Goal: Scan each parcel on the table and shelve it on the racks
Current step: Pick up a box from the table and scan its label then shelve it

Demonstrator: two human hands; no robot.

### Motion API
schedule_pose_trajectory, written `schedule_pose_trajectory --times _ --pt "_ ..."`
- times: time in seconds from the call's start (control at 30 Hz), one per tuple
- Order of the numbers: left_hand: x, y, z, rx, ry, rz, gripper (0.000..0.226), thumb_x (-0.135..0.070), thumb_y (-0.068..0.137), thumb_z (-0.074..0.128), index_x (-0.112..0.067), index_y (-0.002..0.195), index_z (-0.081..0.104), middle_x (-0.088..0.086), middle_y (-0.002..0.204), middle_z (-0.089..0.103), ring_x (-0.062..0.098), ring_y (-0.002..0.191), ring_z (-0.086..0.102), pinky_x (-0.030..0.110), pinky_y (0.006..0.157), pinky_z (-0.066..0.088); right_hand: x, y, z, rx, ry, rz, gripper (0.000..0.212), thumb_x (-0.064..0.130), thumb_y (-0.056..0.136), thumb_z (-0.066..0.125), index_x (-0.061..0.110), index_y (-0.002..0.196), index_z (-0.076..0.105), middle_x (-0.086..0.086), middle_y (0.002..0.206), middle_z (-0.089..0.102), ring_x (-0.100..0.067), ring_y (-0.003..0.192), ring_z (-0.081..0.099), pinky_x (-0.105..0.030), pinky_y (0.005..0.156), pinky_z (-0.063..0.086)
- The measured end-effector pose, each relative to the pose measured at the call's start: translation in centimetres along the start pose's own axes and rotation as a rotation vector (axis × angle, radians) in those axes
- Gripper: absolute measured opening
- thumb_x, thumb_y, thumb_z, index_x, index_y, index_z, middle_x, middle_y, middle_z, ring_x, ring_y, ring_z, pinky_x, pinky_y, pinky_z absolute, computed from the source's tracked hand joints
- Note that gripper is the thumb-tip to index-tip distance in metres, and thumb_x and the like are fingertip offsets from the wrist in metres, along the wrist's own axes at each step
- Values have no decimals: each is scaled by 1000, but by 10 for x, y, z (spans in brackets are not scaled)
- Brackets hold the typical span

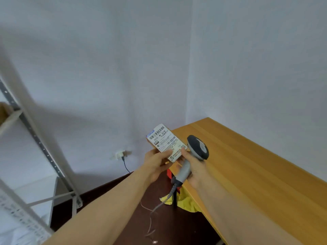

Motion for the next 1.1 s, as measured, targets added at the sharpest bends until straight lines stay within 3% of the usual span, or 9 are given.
schedule_pose_trajectory --times 0.07,0.13,0.2,0.27,0.43,0.73,0.9,1.1 --pt "-17 0 -24 -43 22 21 34 2 86 64 -2 119 57 10 104 71 23 89 68 41 77 57 -2 1 6 -39 -212 -27 18 20 86 72 12 101 66 -8 95 70 -21 83 67 -32 67 53" --pt "-33 0 -55 -98 55 36 38 4 87 62 -5 123 53 10 107 70 24 93 67 47 80 56 -9 -2 21 -30 -334 -25 16 22 84 74 10 89 66 -5 73 66 -19 62 61 -30 59 49" --pt "-46 -2 -82 -149 80 43 42 10 87 59 -6 125 49 12 111 67 28 97 65 49 80 55 -22 -10 44 78 -423 9 24 24 83 76 5 77 62 -7 60 58 -18 47 48 -28 48 43" --pt "-54 -4 -105 -189 94 48 45 16 86 55 -6 125 48 15 114 65 29 98 64 47 80 55 -36 -18 68 191 -523 46 23 21 84 75 4 78 60 -7 55 54 -16 42 42 -26 45 39" --pt "-68 -3 -147 -248 133 71 48 20 85 51 -10 122 47 14 109 63 25 89 63 43 81 55 -63 -25 107 294 -649 88 18 3 81 71 8 70 57 -6 52 50 -15 40 40 -24 45 36" --pt "-82 8 -192 -346 192 85 57 19 85 54 -10 133 44 6 102 61 26 97 59 39 82 53 -74 -17 135 306 -738 105 28 2 80 70 9 60 52 -5 50 50 -15 40 41 -25 45 39" --pt "-83 12 -207 -372 191 80 54 19 85 54 -10 130 45 12 116 59 27 100 59 41 85 53 -78 -17 146 335 -756 111 29 1 80 70 9 59 52 -6 50 49 -15 40 40 -25 45 38" --pt "-83 13 -220 -392 176 72 53 21 84 54 -9 128 46 11 112 59 28 104 59 39 81 54 -80 -15 153 363 -810 103 27 3 80 70 10 60 53 -5 51 51 -14 40 42 -24 46 40"
Point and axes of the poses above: each hand's wrist, its own y-axis towards the middle knuckle, its own z-axis out of the palm, x = y × z, the point moved 8 cm from there along y, towards the middle knuckle
